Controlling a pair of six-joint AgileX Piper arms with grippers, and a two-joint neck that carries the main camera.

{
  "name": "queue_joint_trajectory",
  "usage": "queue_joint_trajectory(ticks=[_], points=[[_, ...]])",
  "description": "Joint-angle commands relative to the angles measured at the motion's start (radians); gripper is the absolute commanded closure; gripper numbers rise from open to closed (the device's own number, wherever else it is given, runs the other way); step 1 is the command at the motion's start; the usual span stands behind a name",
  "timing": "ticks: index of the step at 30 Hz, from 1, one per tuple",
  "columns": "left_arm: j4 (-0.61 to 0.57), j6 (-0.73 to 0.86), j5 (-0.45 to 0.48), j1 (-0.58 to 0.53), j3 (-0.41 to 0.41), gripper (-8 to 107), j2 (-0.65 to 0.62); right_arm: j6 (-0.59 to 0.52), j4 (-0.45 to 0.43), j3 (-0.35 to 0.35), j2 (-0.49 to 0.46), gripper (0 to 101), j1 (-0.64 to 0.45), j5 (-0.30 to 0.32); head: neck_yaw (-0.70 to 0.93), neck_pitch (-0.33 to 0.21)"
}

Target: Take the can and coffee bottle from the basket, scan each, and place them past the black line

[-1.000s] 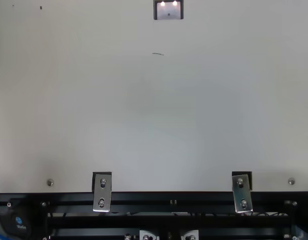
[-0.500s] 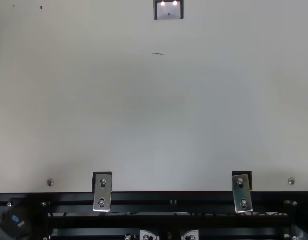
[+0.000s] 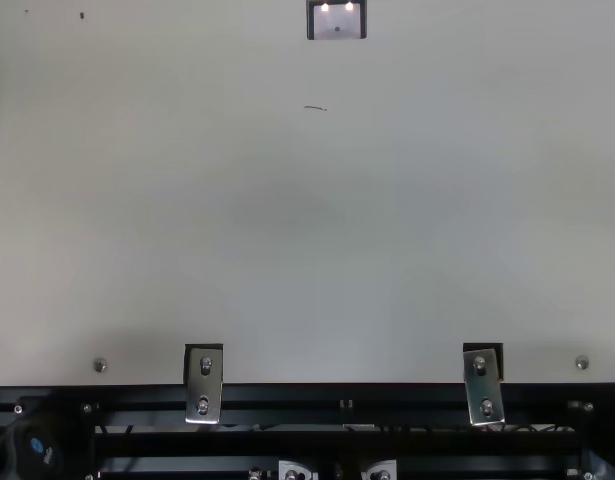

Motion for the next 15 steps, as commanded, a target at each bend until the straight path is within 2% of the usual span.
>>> queue_joint_trajectory(ticks=[1, 8, 15], points=[[-0.025, -0.142, 0.0, -0.083, 0.027, 89, -0.032, 0.0, 0.0, 0.0, 0.0, 0, 0.0, 0.0, 0.015, -0.011], [-0.092, -0.385, 0.0, -0.214, 0.097, 89, -0.124, 0.0, 0.0, 0.0, 0.0, 0, 0.0, 0.0, 0.015, -0.011], [-0.142, -0.588, 0.0, -0.212, 0.151, 89, -0.201, 0.0, 0.0, 0.0, 0.0, 0, 0.0, 0.0, 0.015, -0.011]])
